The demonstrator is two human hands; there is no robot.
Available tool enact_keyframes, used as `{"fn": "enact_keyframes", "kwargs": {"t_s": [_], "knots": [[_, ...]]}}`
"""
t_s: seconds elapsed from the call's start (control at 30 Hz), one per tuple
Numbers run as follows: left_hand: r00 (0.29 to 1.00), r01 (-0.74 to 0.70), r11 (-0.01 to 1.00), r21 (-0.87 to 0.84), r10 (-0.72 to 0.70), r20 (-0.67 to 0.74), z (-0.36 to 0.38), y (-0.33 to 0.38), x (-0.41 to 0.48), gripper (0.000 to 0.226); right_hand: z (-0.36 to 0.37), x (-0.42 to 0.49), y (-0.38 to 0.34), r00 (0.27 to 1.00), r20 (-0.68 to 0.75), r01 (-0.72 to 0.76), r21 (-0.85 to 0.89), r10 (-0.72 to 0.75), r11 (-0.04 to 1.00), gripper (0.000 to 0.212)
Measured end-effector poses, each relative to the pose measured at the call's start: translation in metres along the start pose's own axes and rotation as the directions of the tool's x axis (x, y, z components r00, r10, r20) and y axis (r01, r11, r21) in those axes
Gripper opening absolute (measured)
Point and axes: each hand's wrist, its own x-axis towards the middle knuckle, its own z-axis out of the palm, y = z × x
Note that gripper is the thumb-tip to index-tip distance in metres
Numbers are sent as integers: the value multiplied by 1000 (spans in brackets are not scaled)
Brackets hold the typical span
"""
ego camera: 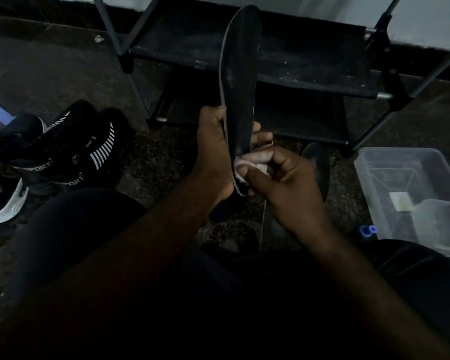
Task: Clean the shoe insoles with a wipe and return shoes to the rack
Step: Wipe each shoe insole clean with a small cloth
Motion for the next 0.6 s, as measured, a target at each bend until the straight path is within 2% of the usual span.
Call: {"fn": "enact_keyframes", "kwargs": {"t_s": [0.1, 0.17, 0.27, 0.33, 0.4, 0.53, 0.6], "knots": [[1000, 20, 1000, 7, -20, 18, -2, 0, -2, 54, 1, 0, -2, 999, 33, 26, -50, -25, 998, 18], [1000, 10, 1000, 0, -10, 23, 0, 0, -1, 53, -4, 6, -1, 1000, -13, 17, -104, -18, 994, 18], [1000, 7, 1000, 15, -7, 29, 1, -2, 0, 53, -8, 10, 0, 997, -77, -31, -49, 27, 998, 11], [998, 45, 998, 51, -48, 49, -1, -3, -1, 58, -5, 5, -3, 999, 0, -52, 52, 52, 997, 10], [996, 65, 996, 54, -68, 60, -3, -3, -2, 59, -2, 0, -6, 997, 69, -40, 83, 34, 996, 10], [996, 55, 998, 2, -55, 64, 1, -4, -1, 53, -7, 9, 3, 995, -101, -16, -47, 11, 999, 8], [995, 70, 997, 9, -71, 64, 0, -6, 0, 50, -9, 10, 6, 992, -122, -28, -76, 19, 997, 7]]}}
